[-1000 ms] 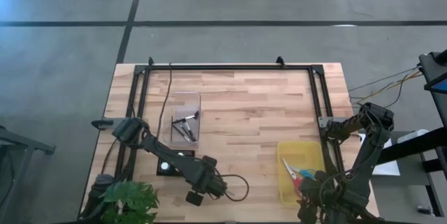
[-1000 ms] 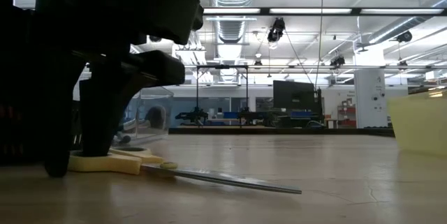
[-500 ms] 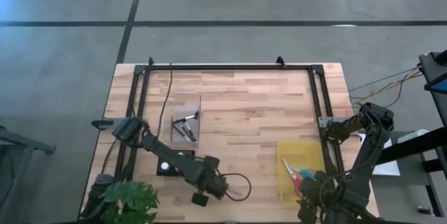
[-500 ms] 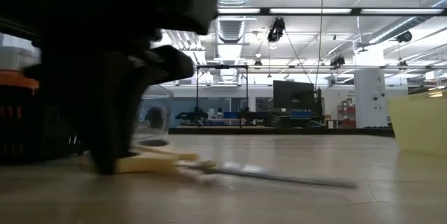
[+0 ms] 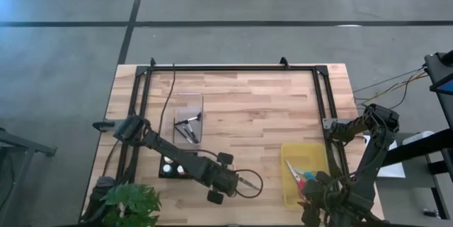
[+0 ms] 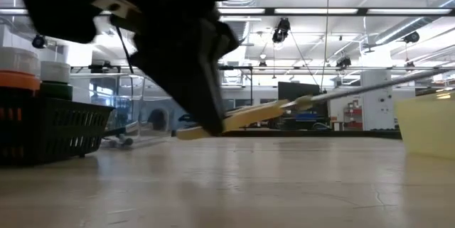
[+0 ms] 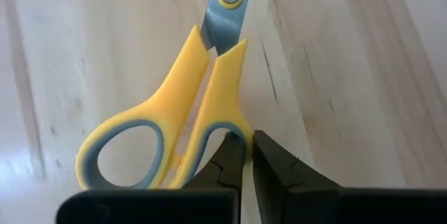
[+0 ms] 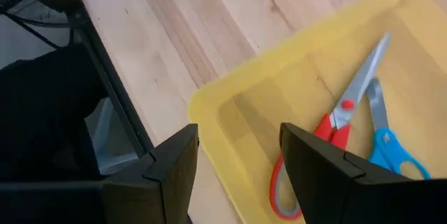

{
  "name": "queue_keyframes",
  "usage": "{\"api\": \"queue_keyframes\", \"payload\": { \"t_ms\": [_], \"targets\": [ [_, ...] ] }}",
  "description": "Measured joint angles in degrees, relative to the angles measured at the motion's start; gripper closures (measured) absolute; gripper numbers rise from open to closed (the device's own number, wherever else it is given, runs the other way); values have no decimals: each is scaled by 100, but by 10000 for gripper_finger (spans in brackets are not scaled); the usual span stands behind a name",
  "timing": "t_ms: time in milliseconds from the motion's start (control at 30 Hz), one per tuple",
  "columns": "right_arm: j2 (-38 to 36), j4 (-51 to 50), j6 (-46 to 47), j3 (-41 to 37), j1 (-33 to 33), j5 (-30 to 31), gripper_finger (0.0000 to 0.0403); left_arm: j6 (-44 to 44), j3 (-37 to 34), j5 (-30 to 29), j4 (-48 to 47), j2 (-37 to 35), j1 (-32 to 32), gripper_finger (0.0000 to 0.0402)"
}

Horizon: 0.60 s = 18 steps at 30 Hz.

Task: Pick & Place Paint Supplies
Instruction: Put the yellow scissors into the yellow bin

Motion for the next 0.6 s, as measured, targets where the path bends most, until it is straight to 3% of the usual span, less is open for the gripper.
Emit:
{"api": "queue_keyframes", "payload": {
  "t_ms": [100,367,600],
  "targets": [
    [0,4,-181,0,0,345,203,180,0,-228,339,-15,39,385],
    [-6,-9,-338,0,-54,1496,203,878,77,-1510,835,-46,59,385],
    [-109,-20,-483,0,-506,1645,203,1272,329,-1643,976,-50,53,385]
  ]
}}
